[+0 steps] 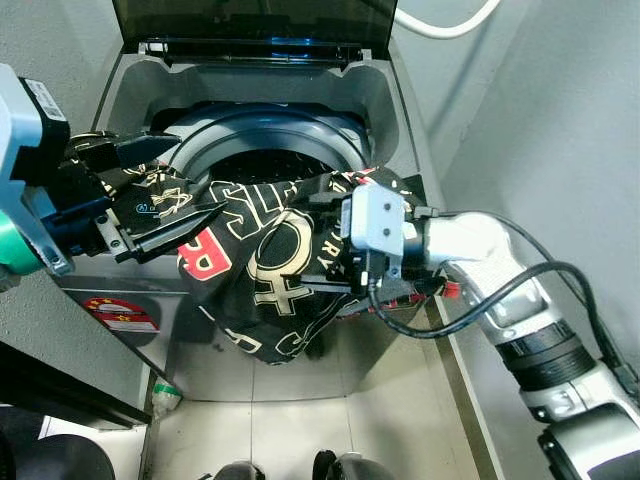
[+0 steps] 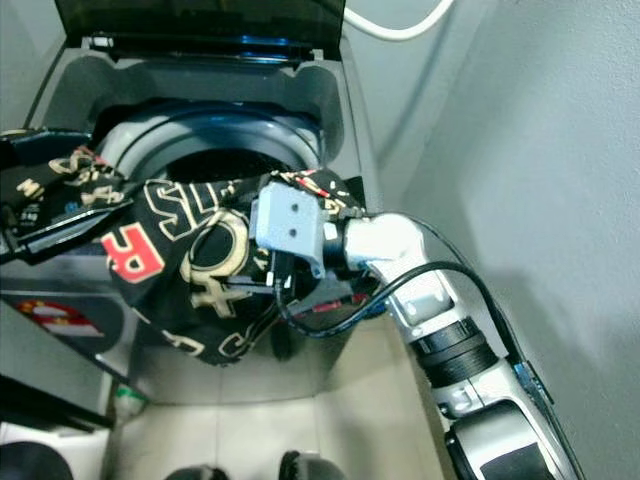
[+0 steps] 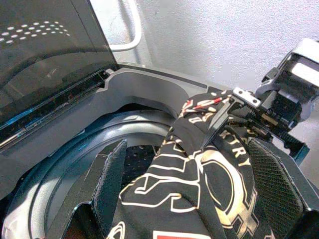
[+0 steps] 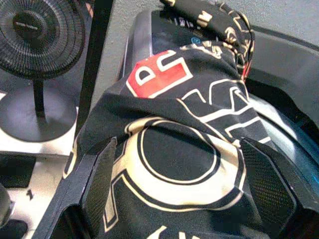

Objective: Clothes washing

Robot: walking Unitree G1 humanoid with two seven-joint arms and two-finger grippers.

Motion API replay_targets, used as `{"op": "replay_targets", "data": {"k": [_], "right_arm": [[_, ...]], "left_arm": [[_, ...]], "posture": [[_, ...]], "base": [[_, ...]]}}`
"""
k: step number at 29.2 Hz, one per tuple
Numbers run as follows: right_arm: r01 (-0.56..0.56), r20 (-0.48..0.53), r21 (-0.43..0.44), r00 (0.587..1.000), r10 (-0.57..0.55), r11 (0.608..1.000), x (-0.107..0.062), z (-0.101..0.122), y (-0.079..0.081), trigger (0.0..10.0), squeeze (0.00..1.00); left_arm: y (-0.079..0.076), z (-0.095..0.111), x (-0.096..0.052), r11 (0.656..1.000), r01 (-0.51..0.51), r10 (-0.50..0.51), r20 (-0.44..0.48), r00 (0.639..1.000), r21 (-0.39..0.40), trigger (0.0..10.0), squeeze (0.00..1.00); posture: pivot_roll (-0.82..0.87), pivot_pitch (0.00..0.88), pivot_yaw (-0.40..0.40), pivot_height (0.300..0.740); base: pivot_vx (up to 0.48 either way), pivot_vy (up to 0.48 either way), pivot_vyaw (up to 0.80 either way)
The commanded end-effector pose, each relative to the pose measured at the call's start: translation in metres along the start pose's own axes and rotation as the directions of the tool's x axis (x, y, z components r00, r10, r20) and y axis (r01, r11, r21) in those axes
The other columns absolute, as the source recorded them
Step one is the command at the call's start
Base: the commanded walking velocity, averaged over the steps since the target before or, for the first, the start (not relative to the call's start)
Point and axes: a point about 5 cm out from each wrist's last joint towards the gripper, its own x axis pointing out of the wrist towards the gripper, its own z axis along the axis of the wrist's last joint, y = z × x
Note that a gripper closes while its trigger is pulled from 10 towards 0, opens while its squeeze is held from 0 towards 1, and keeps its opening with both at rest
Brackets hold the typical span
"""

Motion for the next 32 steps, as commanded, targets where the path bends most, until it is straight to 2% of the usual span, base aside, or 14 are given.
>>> {"op": "replay_targets", "data": {"k": [1,3,6,8,10,15,16,20,21,32], "right_arm": [[0.000,-0.016,-0.014,1.000,0.000,1.000,0.007,-0.004,0.004,10.0,0.00],[0.000,-0.016,-0.014,1.000,0.000,1.000,0.007,-0.004,0.004,10.0,0.00],[0.083,-0.016,-0.015,0.996,-0.084,0.996,0.023,-0.006,0.002,10.0,0.00],[0.083,-0.016,-0.015,0.996,-0.084,0.996,0.023,-0.006,0.002,10.0,0.00],[0.147,-0.042,-0.024,0.988,-0.148,0.989,0.036,-0.009,-0.002,10.0,0.00],[0.124,-0.071,-0.027,0.989,-0.126,0.992,0.038,-0.014,0.000,10.0,0.00],[0.116,-0.076,-0.025,0.990,-0.118,0.993,0.038,-0.016,0.001,4.3,0.00],[0.112,-0.078,-0.023,0.990,-0.113,0.993,0.038,-0.017,0.001,4.3,0.00],[0.109,-0.076,-0.017,0.991,-0.110,0.994,0.038,-0.017,0.002,0.0,0.00],[0.126,-0.046,0.002,0.991,-0.126,0.992,0.039,-0.018,-0.001,0.0,0.00]], "left_arm": [[-0.003,0.001,0.003,1.000,0.014,-0.014,0.005,1.000,0.008,10.0,0.00],[-0.003,0.001,0.003,1.000,0.014,-0.014,0.005,1.000,0.008,10.0,0.00],[-0.003,0.000,0.003,1.000,0.011,-0.011,0.009,1.000,0.007,10.0,0.00],[-0.003,0.000,0.003,1.000,0.011,-0.011,0.009,1.000,0.007,10.0,0.00],[-0.003,-0.001,0.004,1.000,0.010,-0.010,0.013,1.000,0.005,10.0,0.00],[-0.004,-0.001,0.004,1.000,0.008,-0.008,0.016,1.000,0.004,10.0,0.00],[-0.004,-0.002,0.004,1.000,0.006,-0.006,0.016,1.000,0.002,10.0,0.00],[-0.004,-0.002,0.003,1.000,0.005,-0.005,0.016,1.000,0.002,10.0,0.00],[-0.004,-0.003,0.003,1.000,0.004,-0.004,0.015,1.000,0.000,10.0,0.00],[-0.004,-0.004,0.003,1.000,-0.002,0.002,0.016,1.000,-0.005,10.0,0.00]], "posture": [[0.17,0.072,0.017,0.740],[0.17,0.072,0.017,0.740],[0.17,0.069,0.015,0.740],[0.17,0.069,0.015,0.740],[0.17,0.069,0.015,0.740],[0.17,0.073,0.010,0.740],[0.17,0.075,0.007,0.740],[0.17,0.077,0.005,0.740],[0.17,0.078,0.004,0.740],[0.17,0.088,0.004,0.740]], "base": [[0.000,0.000,0.00],[0.000,0.000,0.00],[0.000,0.000,0.00],[0.000,0.000,0.00],[0.000,0.000,0.00],[0.000,0.000,0.00],[0.000,0.000,0.00],[0.000,0.000,0.00],[0.000,0.000,0.00],[0.000,0.000,0.00]]}}
